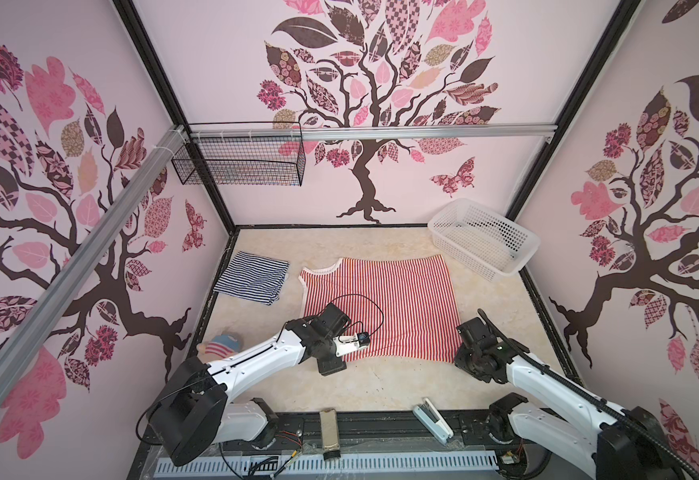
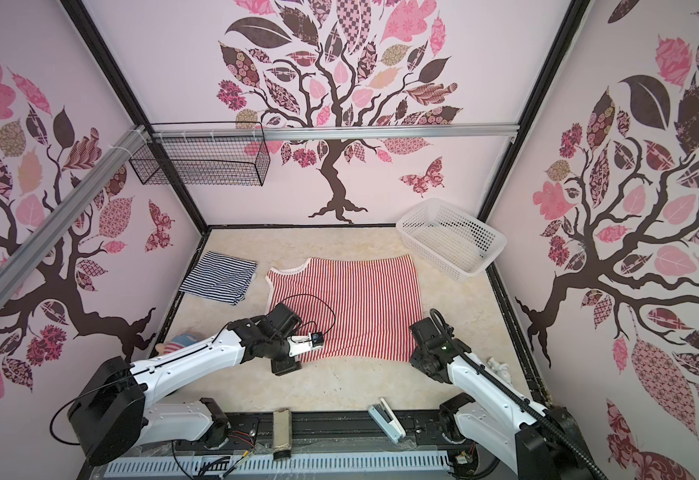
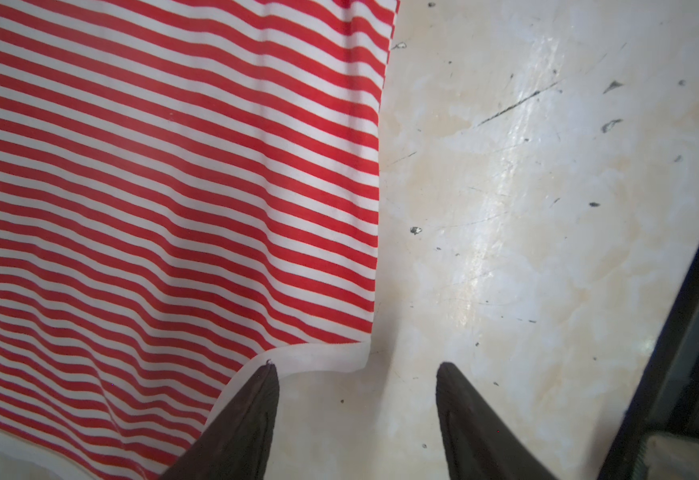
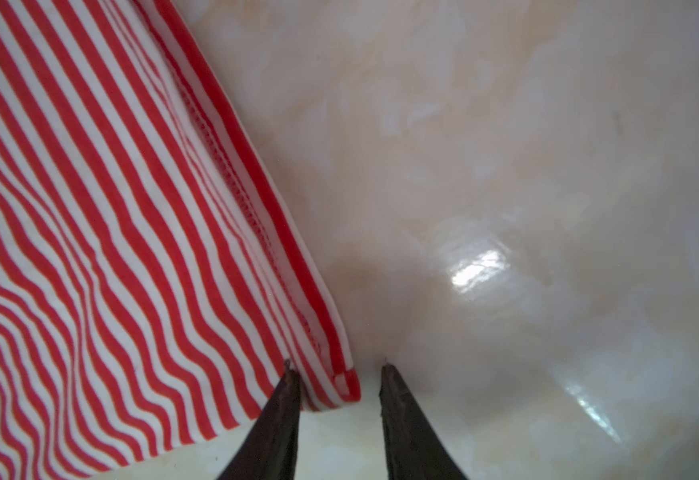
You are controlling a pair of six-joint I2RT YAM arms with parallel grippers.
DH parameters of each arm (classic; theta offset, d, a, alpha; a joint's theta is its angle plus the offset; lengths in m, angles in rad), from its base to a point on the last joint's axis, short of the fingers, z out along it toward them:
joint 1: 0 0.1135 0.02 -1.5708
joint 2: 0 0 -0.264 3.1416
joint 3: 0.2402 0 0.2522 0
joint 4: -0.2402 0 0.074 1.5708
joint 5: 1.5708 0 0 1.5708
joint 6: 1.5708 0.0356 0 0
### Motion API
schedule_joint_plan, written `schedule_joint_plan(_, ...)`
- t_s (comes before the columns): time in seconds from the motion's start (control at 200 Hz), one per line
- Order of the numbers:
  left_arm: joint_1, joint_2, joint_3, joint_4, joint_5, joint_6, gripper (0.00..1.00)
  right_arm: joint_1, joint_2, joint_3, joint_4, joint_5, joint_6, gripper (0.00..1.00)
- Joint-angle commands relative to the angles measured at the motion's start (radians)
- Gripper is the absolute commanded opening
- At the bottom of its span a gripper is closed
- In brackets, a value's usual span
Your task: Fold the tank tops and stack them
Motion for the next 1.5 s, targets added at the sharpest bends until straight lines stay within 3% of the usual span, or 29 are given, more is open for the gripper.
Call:
schedule_joint_plan(0.0,-0.004,-0.01,-0.014,0.024,0.006,-0.009,0.64,0.002,0.039,0.007,0.026,0.019,-0.014,0.35)
schedule_joint_plan(0.145,-0.004,-0.009,-0.019,0.03,0.0,-0.007,0.64,0.002,0.093,0.012,0.055,0.014,-0.026,0.31)
schedule_joint_plan(0.39,-0.004,0.005,-0.033,0.044,-0.009,0.008,0.65,0.002,0.052,0.034,0.026,0.014,-0.035,0.0)
schedule_joint_plan(0.515,-0.006,0.027,-0.027,0.036,-0.009,0.02,0.71,0.002,0.028,0.065,0.002,0.009,-0.048,0.0)
schedule_joint_plan(0.75,-0.005,0.081,-0.019,0.101,-0.051,0.003,0.7,0.002,0.017,0.115,-0.014,-0.004,-0.066,0.0)
schedule_joint_plan(0.991,-0.006,0.132,-0.019,0.122,-0.069,0.005,0.6,0.002,-0.003,0.138,-0.034,-0.002,-0.075,0.0)
schedule_joint_plan(1.141,-0.006,0.15,-0.015,0.103,-0.057,0.01,0.38,0.001,-0.006,0.147,-0.042,0.0,-0.079,0.0)
schedule_joint_plan(1.346,-0.008,0.121,-0.03,0.116,-0.061,-0.001,0.37,0.001,-0.005,0.14,-0.033,-0.005,-0.08,0.0)
schedule_joint_plan(1.496,-0.008,0.153,-0.028,0.11,-0.06,0.005,0.27,0.002,-0.005,0.136,-0.028,-0.008,-0.08,0.0)
